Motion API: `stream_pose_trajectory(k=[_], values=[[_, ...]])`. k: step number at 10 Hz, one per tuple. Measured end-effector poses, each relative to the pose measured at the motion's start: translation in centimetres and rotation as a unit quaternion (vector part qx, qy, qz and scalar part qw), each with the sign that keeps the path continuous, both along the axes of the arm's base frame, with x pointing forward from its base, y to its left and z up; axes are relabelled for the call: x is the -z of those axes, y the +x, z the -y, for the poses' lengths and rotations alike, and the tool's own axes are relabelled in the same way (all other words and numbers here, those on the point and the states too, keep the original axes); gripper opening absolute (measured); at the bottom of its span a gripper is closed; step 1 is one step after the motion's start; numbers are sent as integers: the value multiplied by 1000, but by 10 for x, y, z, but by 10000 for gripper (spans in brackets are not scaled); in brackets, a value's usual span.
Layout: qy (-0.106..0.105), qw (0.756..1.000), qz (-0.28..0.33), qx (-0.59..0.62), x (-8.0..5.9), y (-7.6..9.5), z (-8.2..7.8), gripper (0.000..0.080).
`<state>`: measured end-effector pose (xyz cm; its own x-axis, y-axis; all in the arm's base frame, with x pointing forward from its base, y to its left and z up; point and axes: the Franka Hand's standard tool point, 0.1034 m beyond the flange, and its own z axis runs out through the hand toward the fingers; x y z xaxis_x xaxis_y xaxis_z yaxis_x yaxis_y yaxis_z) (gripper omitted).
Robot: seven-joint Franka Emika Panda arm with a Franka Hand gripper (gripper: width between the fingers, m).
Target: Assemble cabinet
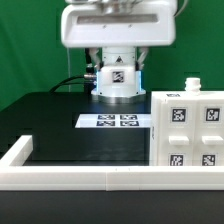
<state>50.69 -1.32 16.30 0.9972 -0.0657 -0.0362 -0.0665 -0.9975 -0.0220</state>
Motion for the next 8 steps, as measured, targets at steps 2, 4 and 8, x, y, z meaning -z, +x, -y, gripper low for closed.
stream_pose_trajectory(k=[2,4,8], values=[[1,1000,3,-7,0,4,-6,560],[1,1000,2,-8,0,4,-6,560],[3,1000,-3,-12,-6,9,-17,560]])
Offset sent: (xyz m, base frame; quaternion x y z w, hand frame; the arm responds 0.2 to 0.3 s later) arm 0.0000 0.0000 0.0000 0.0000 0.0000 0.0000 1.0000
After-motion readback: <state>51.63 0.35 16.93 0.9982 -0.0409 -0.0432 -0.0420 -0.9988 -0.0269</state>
